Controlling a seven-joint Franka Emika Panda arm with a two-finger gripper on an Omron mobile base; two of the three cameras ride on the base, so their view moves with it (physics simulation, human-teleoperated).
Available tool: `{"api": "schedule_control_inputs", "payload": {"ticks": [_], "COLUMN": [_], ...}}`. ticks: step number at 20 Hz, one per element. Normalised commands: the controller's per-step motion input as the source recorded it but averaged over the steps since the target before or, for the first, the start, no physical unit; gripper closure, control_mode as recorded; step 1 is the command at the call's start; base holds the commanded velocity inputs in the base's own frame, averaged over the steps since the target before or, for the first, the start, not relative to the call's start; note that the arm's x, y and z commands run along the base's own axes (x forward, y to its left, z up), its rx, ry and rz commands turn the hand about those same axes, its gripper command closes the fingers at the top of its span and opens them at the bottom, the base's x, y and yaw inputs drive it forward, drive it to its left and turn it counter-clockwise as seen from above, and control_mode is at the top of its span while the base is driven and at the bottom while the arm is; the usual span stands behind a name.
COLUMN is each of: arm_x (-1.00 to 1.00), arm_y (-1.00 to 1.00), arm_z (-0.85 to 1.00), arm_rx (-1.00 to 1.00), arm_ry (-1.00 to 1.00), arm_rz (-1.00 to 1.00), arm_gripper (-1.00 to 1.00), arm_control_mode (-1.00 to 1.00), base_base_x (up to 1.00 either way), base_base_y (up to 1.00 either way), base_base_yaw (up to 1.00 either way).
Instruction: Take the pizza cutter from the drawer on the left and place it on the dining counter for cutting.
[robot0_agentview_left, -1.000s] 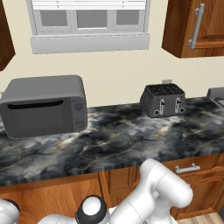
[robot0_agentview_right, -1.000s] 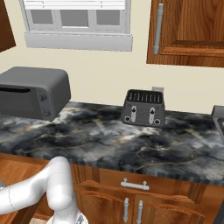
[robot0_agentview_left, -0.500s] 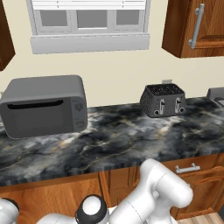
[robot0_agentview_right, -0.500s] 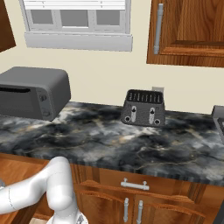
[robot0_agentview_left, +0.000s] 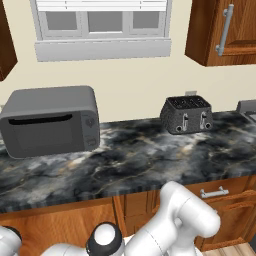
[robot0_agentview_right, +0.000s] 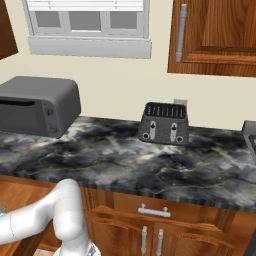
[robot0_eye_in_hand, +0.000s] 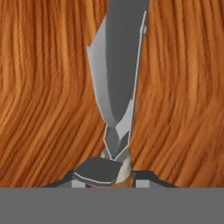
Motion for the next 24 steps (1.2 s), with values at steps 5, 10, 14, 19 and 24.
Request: {"api": "schedule_control_inputs", "payload": {"ticks": [5, 10, 14, 19, 24], "arm_x": [0.00, -0.01, -0.04, -0.25, -0.23], "arm_y": [-0.05, -0.03, -0.09, -0.43, -0.48], "arm_z": [0.32, 0.69, 0.81, 0.47, 0.48], "arm_rx": [0.00, 0.01, 0.00, 0.00, 0.00], "arm_ry": [0.00, 0.00, 0.00, 0.00, 0.00], "arm_rz": [0.00, 0.00, 0.00, 0.00, 0.00], "arm_gripper": [1.00, 1.00, 1.00, 1.00, 1.00], "arm_control_mode": [-1.00, -1.00, -1.00, -1.00, -1.00], "base_base_x": [0.00, 0.00, 0.00, 0.00, 0.00], "base_base_y": [0.00, 0.00, 0.00, 0.00, 0.00], "base_base_yaw": [0.00, 0.00, 0.00, 0.00, 0.00]}}
